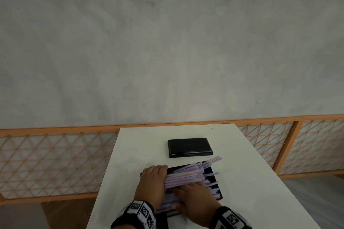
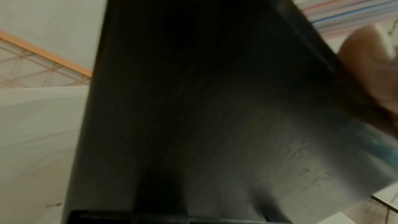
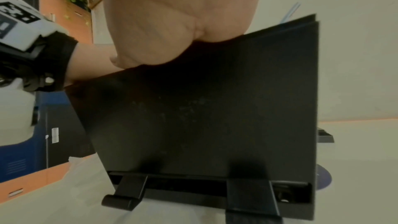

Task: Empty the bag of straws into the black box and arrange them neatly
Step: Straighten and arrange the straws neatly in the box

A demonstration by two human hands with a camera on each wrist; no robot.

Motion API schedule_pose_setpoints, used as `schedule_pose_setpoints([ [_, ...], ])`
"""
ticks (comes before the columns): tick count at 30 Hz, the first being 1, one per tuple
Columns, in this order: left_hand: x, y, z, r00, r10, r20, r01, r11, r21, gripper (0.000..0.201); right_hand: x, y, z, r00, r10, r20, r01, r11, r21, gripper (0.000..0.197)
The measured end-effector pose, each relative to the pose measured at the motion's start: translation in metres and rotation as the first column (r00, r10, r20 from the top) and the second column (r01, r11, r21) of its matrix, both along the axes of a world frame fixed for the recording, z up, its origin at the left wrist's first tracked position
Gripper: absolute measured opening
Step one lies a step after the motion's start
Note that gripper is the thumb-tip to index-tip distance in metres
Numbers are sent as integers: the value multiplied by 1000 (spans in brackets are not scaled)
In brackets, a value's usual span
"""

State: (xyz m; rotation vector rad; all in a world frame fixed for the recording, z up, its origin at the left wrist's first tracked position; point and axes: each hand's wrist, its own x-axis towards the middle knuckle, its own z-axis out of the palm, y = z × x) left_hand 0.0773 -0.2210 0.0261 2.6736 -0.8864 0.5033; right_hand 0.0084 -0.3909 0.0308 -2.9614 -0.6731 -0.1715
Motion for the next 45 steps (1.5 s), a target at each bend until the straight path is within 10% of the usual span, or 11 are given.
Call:
schedule_pose_setpoints([
  [9, -6, 2, 2, 998, -20, -52, 21, 999, 27, 38, 6, 27, 12, 973, -229, -29, 225, 915, 334, 84],
  [16, -7, 0, 5, 999, 11, -52, -9, 1000, 21, 45, 18, 19, 1, 923, -380, -52, 381, 893, 240, 110],
  [26, -7, 0, 10, 996, -17, -88, 26, 995, 99, 58, 14, 24, -1, 974, -216, -63, 216, 976, -17, 50],
  [32, -11, 0, 15, 995, -35, -95, 51, 985, 163, 60, 18, 19, 1, 968, -217, -125, 212, 976, -52, 76],
  [45, -10, 1, 17, 986, 13, -165, 24, 975, 219, 71, 15, 22, 12, 961, -241, -134, 247, 968, 34, 61],
])
